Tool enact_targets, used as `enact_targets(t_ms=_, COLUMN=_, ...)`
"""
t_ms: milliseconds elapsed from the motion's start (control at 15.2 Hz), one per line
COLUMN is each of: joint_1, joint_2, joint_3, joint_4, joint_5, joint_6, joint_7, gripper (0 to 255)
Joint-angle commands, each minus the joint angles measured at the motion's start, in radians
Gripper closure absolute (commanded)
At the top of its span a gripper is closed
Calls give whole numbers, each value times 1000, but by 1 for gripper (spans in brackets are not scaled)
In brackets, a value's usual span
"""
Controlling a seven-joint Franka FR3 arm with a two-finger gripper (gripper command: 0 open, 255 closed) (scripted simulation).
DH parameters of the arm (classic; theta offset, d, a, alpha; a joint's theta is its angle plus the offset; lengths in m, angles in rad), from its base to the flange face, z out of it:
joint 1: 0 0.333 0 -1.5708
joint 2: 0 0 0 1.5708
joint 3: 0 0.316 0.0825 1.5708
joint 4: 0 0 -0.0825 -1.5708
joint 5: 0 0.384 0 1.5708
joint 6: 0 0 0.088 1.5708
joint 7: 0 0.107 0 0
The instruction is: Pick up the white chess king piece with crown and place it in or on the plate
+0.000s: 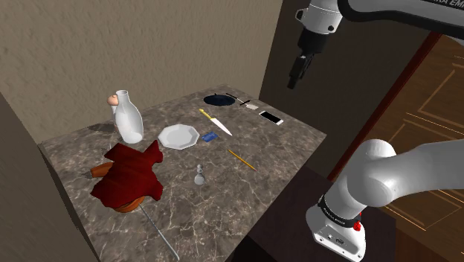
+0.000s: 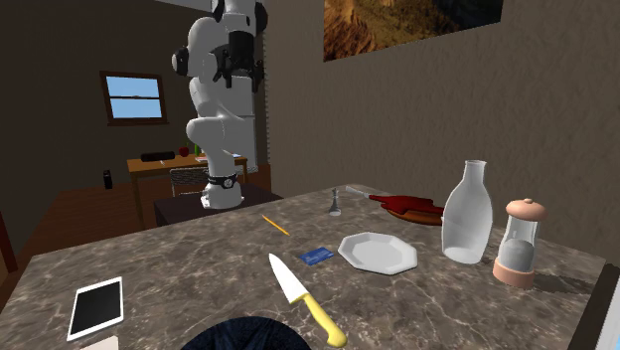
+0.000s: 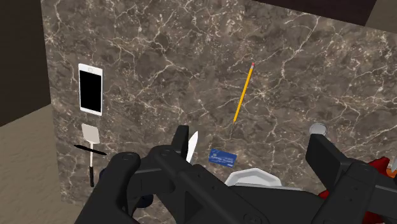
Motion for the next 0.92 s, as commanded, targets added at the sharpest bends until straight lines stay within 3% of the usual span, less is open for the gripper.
enact_targets(t_ms=0, joint_1=0, joint_2=0, joint_3=0, joint_4=0, joint_5=0, joint_6=0, joint_7=0, gripper=0)
enact_targets(t_ms=858, joint_1=97, joint_2=250, joint_3=75, joint_4=-145, joint_5=74, joint_6=358, joint_7=8, gripper=0)
